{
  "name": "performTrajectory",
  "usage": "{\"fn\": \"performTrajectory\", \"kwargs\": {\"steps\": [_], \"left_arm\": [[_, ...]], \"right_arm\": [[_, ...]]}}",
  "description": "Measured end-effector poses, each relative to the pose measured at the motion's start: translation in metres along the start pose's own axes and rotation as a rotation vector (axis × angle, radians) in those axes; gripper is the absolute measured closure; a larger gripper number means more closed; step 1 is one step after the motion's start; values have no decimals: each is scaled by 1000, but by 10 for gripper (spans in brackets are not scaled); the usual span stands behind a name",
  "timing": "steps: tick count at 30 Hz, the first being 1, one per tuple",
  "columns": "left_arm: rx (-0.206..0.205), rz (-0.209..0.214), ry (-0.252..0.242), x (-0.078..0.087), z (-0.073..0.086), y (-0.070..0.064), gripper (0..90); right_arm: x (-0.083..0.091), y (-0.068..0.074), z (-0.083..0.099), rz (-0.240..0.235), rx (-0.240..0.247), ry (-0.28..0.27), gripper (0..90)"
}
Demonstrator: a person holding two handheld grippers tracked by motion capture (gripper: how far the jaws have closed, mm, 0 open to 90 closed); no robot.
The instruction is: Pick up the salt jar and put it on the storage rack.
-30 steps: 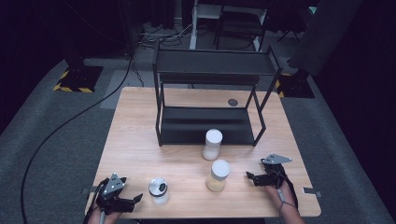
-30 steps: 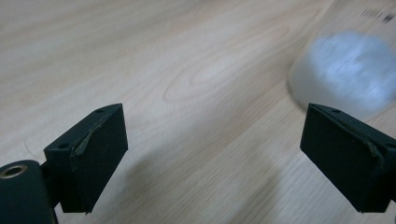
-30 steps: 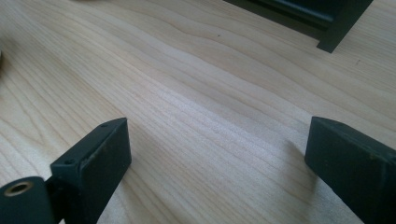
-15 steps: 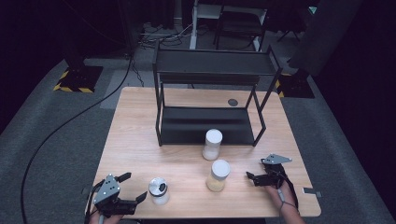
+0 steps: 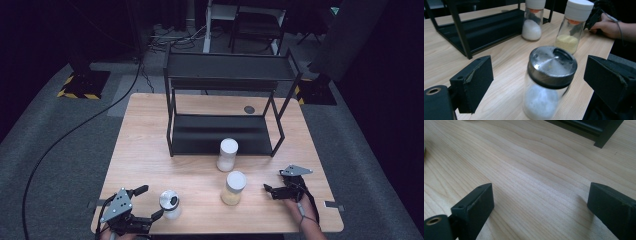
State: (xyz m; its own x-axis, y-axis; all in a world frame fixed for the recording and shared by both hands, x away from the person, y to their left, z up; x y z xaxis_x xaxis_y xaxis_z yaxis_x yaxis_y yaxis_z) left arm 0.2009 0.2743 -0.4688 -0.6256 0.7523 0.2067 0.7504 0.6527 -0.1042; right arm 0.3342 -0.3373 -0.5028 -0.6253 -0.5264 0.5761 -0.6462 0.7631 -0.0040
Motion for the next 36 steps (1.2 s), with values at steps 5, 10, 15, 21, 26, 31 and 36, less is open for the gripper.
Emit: {"fn": "performTrajectory", "kwargs": {"steps": [5,10,15,21,26,31,36], "left_arm": [[-10,13,2,-10,-4,-5,86],[-7,32,-5,-20,-6,-7,86],[-13,60,-18,-34,-10,-11,84],[-23,66,-2,-42,-10,-14,85],[-43,46,44,-45,-7,-15,96],[-47,34,68,-46,-3,-15,110],[-64,30,118,-52,6,-14,134]], "right_arm": [[0,0,0,0,0,0,65],[0,0,0,-1,0,0,65],[0,0,0,-1,1,-1,65],[0,0,0,-3,1,-1,65],[0,0,0,-3,2,-1,65],[0,0,0,-3,2,-1,65],[0,0,0,-3,2,-1,65]]}}
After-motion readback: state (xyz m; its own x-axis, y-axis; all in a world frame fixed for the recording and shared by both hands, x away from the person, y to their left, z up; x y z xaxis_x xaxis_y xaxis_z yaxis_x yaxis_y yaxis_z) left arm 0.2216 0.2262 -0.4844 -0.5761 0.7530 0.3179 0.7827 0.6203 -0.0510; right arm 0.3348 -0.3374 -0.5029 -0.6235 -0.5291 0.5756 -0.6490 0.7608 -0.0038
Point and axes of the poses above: each handheld gripper's, and its own axes: x roughly backward along the jaws, z roughly out of its underside, y roughly to its left, the point moved 7 cm from there along -x, roughly forward along the jaws, and after that the axes turned 8 degrees about -y, right-handed, at the moved point
